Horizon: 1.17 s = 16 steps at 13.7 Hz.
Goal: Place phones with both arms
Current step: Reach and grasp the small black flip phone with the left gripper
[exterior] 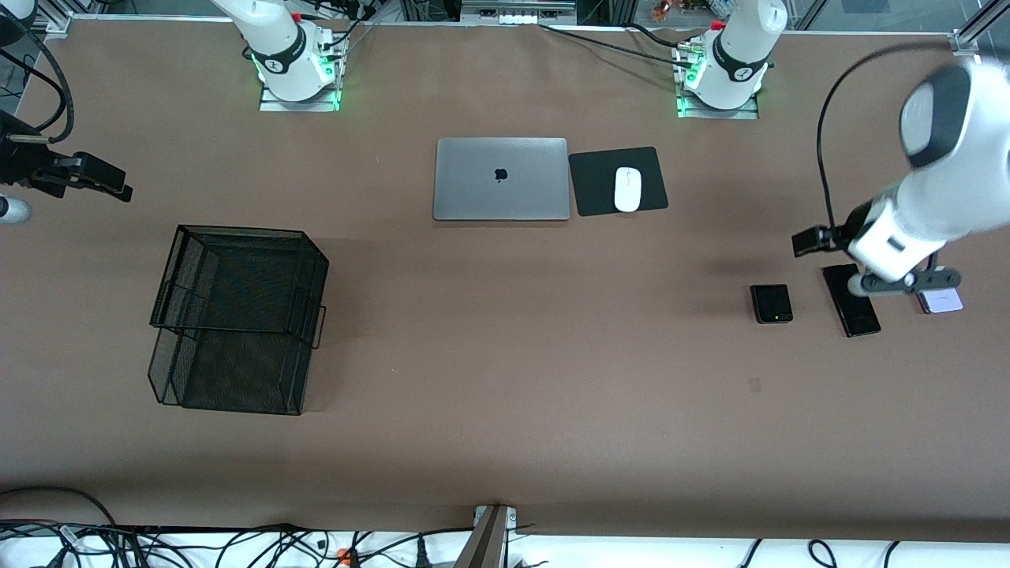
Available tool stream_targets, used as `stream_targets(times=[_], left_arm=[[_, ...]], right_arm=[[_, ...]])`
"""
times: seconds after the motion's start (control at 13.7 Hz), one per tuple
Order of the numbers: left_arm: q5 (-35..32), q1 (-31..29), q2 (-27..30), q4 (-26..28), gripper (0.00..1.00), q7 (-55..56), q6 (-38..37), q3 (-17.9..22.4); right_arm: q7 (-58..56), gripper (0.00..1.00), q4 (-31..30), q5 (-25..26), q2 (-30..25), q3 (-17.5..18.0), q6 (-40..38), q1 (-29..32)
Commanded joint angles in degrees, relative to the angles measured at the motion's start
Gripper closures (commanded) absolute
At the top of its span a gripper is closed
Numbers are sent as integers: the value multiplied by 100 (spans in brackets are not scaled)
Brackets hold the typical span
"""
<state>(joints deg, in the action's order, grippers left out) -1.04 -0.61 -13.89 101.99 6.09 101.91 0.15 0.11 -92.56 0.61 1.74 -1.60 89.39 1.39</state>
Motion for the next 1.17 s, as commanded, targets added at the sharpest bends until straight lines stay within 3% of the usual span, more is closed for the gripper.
stream_targets(times=[0.0,0.22,0.44,0.8,1.02,1.09], left_arm=[[-272,-211,-972,-153,0,-134,633,-32],[-476,-255,-1492,118,0,-318,1722,-41],[-476,-369,-1704,1004,0,-608,3339,-41],[-449,-493,-1792,1244,0,-618,3616,-76],[-449,-493,-1775,1218,62,-609,3520,-94],[-415,-493,-1766,1149,69,-609,3311,-102]], right_arm=[[33,0,1,-97,-33,20,35,55],[33,0,1,-97,-33,20,52,55],[33,0,1,-97,-33,20,61,55],[33,0,1,-97,-33,20,70,55],[33,0,1,-97,-24,20,88,55],[33,0,1,-97,-24,20,96,55]])
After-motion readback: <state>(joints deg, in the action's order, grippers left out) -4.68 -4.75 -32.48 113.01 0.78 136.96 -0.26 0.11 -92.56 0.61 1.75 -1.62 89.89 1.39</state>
